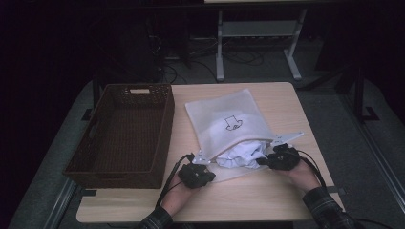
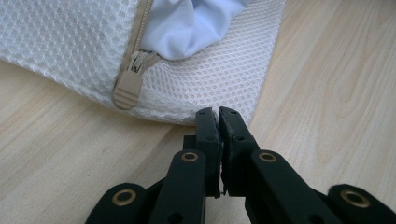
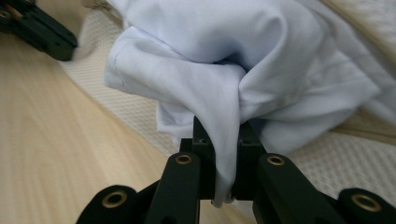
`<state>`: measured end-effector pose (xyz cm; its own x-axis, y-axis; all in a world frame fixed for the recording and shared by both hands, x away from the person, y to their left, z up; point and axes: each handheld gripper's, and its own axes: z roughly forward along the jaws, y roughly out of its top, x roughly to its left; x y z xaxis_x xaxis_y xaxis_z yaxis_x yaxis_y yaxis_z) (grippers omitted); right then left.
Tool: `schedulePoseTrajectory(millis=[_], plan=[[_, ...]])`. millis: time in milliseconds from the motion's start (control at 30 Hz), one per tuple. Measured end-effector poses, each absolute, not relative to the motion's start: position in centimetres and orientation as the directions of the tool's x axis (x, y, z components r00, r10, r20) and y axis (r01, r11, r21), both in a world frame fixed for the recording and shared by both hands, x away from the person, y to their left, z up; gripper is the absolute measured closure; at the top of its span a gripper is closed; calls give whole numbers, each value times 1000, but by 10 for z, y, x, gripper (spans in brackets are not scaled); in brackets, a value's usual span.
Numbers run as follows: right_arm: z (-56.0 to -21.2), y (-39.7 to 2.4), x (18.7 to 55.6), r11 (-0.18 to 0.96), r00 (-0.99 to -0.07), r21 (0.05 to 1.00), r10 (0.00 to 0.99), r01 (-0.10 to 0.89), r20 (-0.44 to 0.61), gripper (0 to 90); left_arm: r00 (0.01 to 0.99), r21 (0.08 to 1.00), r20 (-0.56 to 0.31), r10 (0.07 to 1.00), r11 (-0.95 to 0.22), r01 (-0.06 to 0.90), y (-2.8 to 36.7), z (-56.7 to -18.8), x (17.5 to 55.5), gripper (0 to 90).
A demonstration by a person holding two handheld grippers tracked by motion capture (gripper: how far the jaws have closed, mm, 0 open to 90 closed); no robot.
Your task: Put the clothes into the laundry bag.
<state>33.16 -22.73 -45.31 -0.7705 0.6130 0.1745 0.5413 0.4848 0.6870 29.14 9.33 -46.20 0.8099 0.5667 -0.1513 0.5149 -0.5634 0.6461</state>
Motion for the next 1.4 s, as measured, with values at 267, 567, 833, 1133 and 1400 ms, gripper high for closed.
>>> schedulePoseTrajectory(millis=[267,567,833,1133,1400], plan=[[-451,-202,335,466,-757,688,627,556,187,828,813,639,-152,562,-571,515,93,-461,292,872],[-452,-177,337,524,-794,655,574,544,200,521,814,638,-166,557,-569,519,93,-462,295,874],[-451,-166,339,491,-782,672,585,554,216,756,816,632,-166,554,-575,519,93,-461,296,875],[-452,-142,351,437,-736,683,639,585,221,830,820,626,-171,546,-582,518,93,-461,297,878],[-452,-138,365,438,-719,701,677,563,154,828,821,627,-171,544,-583,517,93,-461,297,878]])
